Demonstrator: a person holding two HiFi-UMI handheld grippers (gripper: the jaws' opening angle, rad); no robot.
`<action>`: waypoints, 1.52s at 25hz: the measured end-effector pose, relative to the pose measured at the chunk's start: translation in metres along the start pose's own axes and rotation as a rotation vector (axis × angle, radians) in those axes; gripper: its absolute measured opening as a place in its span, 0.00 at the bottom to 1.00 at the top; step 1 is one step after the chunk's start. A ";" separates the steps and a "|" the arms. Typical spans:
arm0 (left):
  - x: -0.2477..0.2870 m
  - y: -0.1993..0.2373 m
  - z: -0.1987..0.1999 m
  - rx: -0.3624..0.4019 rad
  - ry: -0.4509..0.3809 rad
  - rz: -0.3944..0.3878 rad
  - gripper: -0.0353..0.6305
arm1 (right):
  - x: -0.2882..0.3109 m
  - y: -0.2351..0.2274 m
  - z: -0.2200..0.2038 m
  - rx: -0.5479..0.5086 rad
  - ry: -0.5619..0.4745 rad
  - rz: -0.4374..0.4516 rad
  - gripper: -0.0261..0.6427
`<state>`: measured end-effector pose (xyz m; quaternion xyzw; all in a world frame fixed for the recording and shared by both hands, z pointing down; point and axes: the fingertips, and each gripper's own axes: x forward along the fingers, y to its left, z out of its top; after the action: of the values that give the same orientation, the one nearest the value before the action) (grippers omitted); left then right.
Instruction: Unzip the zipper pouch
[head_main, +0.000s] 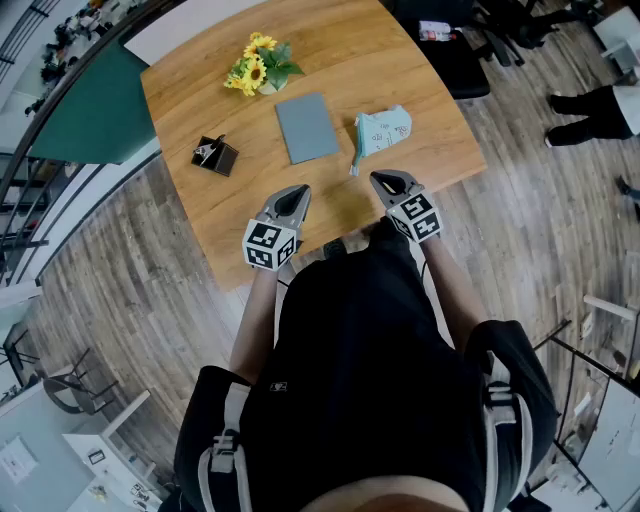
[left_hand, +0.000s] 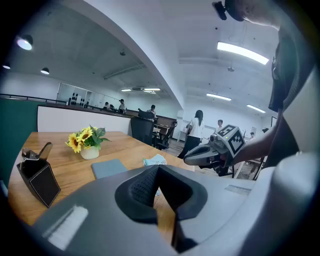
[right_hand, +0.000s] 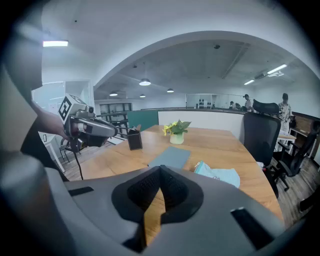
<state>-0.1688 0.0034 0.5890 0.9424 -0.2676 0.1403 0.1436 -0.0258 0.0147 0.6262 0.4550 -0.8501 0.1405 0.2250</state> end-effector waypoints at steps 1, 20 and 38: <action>0.001 0.000 0.000 0.003 0.001 0.001 0.05 | 0.000 -0.002 -0.001 -0.001 0.003 -0.001 0.04; 0.049 -0.003 0.018 -0.039 -0.015 0.043 0.05 | -0.007 -0.052 0.007 -0.026 0.027 0.024 0.04; 0.089 0.002 0.032 -0.079 0.002 0.107 0.05 | 0.004 -0.107 0.004 -0.026 0.050 0.067 0.04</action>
<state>-0.0907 -0.0505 0.5905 0.9201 -0.3229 0.1378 0.1734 0.0607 -0.0481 0.6286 0.4198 -0.8606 0.1480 0.2473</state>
